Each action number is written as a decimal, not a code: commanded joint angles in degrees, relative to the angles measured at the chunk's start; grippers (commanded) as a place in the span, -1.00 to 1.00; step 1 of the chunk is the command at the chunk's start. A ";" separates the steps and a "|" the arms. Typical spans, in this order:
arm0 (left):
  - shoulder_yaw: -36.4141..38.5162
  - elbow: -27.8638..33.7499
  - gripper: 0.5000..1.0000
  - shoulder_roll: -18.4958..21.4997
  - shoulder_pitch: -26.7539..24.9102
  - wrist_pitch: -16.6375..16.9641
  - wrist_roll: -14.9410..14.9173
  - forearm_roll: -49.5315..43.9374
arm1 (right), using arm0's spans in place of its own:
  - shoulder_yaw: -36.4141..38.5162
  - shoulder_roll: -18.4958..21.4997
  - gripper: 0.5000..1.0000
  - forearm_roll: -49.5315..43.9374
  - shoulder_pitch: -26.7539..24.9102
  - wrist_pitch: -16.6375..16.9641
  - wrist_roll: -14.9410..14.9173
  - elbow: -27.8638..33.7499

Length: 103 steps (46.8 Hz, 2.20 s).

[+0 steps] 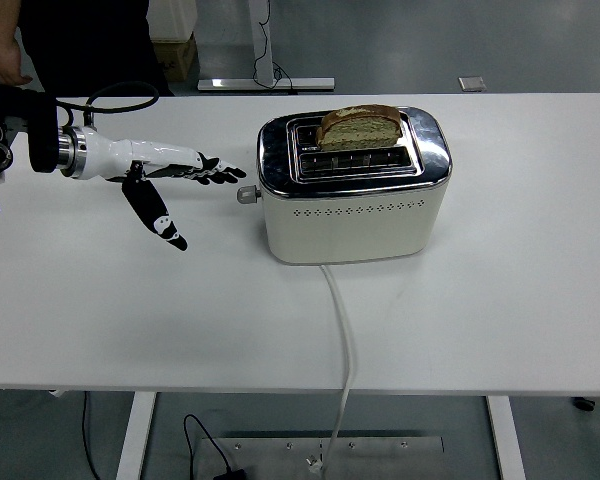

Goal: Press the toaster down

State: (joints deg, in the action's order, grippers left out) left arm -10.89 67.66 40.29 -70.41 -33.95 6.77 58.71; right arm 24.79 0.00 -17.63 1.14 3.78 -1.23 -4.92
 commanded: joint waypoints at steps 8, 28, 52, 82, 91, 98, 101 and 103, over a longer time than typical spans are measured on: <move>0.26 0.01 1.00 -0.13 0.19 0.12 0.00 0.00 | -0.01 0.00 0.99 0.05 0.00 0.00 0.00 0.00; 0.87 0.01 1.00 -0.04 0.36 0.12 0.00 0.00 | -0.01 0.00 1.00 0.05 0.00 0.00 0.00 0.00; 1.67 -0.16 1.00 -0.13 1.50 0.47 0.00 0.00 | -0.01 0.00 1.00 -0.04 0.00 0.00 0.00 0.00; 1.67 -3.50 1.00 -1.53 3.26 0.73 -0.09 -0.09 | -0.01 0.00 0.99 -0.04 0.00 0.00 0.00 0.00; 1.67 -3.50 1.00 -1.62 2.91 0.73 -0.09 -0.09 | -0.01 0.00 0.99 -0.04 0.00 0.00 0.00 0.00; 1.67 -3.33 1.00 -1.62 2.82 0.73 -0.09 -0.18 | -0.01 0.00 0.99 0.05 0.00 0.00 0.00 0.00; 1.67 -3.24 1.00 -1.53 2.82 0.73 -0.09 -0.18 | -0.01 0.00 0.99 0.05 0.00 0.00 0.00 0.00; 1.67 -3.15 1.00 -1.36 2.74 0.73 -0.09 -0.18 | -0.01 0.00 1.00 0.05 0.00 0.00 0.00 0.00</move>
State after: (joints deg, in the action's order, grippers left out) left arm -9.22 64.39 38.72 -67.57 -33.18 6.67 58.54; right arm 24.78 0.00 -17.62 1.14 3.78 -1.23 -4.93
